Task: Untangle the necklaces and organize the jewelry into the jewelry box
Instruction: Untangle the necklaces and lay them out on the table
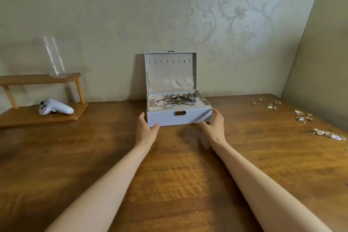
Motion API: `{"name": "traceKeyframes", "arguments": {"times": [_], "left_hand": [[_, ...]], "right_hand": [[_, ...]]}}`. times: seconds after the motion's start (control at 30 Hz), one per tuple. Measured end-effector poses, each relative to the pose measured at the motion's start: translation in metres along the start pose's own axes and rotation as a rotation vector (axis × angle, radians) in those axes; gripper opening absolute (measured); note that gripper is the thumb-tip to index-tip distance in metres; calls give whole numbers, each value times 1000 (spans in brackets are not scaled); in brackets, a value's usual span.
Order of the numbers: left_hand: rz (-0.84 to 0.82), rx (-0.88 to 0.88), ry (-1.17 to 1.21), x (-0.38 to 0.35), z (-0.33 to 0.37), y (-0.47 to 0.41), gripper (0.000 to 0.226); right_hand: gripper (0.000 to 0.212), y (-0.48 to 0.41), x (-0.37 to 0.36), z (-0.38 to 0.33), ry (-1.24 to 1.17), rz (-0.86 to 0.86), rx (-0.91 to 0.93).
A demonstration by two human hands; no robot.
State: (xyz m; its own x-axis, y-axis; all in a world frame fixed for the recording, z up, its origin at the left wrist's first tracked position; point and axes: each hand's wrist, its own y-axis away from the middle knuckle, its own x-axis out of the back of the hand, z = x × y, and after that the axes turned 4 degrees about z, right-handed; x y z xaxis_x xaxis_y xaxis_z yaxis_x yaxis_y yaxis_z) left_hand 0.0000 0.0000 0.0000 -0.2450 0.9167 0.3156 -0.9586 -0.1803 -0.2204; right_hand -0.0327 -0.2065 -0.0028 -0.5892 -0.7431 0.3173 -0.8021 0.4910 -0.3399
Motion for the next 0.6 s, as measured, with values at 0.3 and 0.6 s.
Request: {"name": "traceKeyframes", "arguments": {"times": [0.3,0.6], "left_hand": [[-105,0,114,-2,-5,-13,61],[36,-6,94,4,-8,-2,36]], "right_hand": [[75,-19,1,4,-171,-50,-173],[53,-2,8,1,-169,41,-168]]}}
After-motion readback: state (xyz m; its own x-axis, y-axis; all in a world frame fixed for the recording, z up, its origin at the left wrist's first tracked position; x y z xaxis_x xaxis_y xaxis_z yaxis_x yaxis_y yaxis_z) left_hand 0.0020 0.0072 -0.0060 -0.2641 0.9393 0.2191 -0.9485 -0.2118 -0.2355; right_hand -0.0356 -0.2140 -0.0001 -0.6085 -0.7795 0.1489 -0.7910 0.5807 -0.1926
